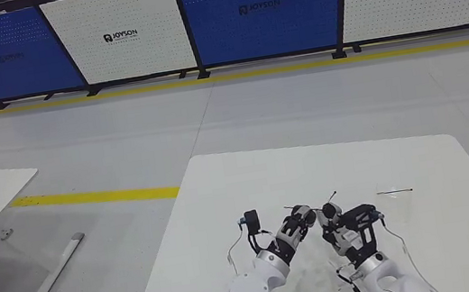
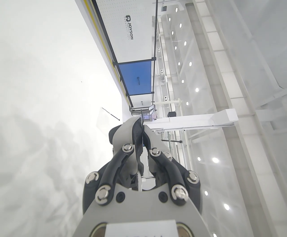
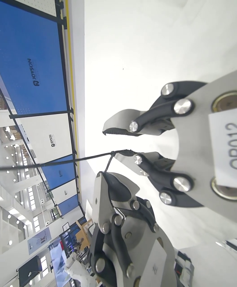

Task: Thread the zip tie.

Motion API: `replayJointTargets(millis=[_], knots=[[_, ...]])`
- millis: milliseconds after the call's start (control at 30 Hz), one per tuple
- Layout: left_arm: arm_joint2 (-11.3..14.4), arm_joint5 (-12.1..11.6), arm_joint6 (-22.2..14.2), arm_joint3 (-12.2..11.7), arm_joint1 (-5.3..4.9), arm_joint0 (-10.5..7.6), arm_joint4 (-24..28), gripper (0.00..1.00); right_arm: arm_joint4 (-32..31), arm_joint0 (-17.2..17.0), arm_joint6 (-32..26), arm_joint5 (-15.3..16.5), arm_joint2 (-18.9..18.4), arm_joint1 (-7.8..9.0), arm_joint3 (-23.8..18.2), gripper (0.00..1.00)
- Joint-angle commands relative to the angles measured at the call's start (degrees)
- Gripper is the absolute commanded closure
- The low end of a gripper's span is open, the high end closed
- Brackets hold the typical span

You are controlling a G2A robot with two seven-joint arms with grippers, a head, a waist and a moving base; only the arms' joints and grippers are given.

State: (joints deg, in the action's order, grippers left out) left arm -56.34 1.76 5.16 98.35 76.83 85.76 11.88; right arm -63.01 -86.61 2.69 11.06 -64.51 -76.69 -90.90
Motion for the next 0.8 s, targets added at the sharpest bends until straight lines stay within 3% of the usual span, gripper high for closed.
replayJointTargets(millis=[0, 33, 533, 567, 633, 767], knots=[[0.04, 0.1, 0.22, -0.05, 0.05, -0.09, 0.05, 1.0, 0.03, -0.08, 0.15, 0.03, -0.11, 0.03, -0.03, 0.92], [0.05, 0.14, 0.37, -0.13, 0.08, -0.15, 0.11, 1.0, 0.07, -0.11, 0.23, 0.01, -0.14, 0.04, 0.02, 1.0], [0.1, 0.05, 1.36, -0.83, 0.42, -0.51, 0.92, 1.0, -0.29, 0.62, -1.38, 0.69, 0.06, 0.19, 1.8, 1.0], [0.06, 0.05, 1.46, -0.8, 0.43, -0.49, 0.93, 1.0, -0.41, 0.75, -1.75, 0.79, 0.2, 0.19, 2.02, 0.98], [0.0, 0.06, 1.57, -0.75, 0.45, -0.43, 0.9, 1.0, -0.41, 1.06, -1.77, 0.7, 0.45, 0.15, 2.51, 0.85], [-0.02, 0.05, 1.68, -0.73, 0.48, -0.39, 0.67, 1.0, 0.02, 1.18, -1.37, 0.88, 0.56, 0.13, 2.56, 0.83]])
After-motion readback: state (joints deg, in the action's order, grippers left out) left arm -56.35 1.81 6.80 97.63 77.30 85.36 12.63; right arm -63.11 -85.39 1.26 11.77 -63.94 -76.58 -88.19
